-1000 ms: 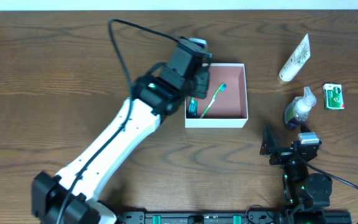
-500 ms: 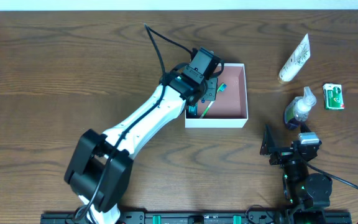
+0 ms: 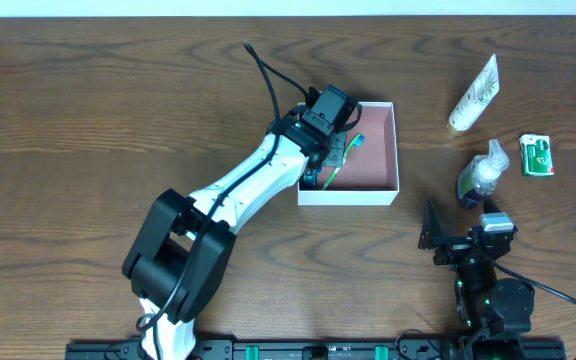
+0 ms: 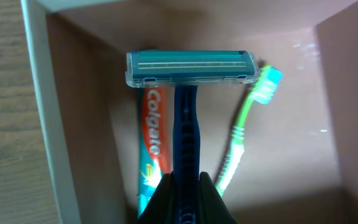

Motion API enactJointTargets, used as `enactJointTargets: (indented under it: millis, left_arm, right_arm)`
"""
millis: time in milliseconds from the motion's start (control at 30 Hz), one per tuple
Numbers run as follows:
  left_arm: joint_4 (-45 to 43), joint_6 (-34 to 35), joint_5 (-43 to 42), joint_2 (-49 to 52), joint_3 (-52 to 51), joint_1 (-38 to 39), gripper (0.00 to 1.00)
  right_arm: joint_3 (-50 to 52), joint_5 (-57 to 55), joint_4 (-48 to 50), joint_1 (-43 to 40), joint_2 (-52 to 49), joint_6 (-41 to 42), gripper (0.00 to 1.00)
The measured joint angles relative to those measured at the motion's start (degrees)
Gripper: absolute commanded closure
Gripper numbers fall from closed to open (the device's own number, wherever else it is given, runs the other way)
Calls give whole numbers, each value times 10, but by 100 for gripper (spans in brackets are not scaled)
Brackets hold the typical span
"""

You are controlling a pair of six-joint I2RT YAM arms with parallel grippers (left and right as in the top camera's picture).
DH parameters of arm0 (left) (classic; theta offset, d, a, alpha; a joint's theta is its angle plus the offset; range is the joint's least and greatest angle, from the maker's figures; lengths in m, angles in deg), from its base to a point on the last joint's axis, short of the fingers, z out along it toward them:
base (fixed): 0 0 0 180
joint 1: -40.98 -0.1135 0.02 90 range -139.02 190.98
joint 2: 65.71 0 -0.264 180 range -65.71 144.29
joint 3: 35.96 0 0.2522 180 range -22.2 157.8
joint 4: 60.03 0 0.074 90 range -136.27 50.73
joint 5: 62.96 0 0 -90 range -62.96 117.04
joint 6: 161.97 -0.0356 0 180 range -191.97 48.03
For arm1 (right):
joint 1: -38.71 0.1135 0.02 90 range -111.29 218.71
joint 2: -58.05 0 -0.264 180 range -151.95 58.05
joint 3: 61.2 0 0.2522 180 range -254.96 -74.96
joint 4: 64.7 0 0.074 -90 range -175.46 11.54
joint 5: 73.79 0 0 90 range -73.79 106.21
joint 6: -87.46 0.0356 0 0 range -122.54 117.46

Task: Pack container
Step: 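Carry the razor into the box and release it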

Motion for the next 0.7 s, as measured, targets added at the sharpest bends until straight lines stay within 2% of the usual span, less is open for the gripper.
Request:
enactJointTargets:
  millis: [333,700]
  left_arm:
    - [5,7,15,20,0,-5,94]
    - [4,10,22,20,0,-11,88]
  right_arm:
    - [0,0,0,0,0,0,1]
    - [0,0,0,0,0,0,1]
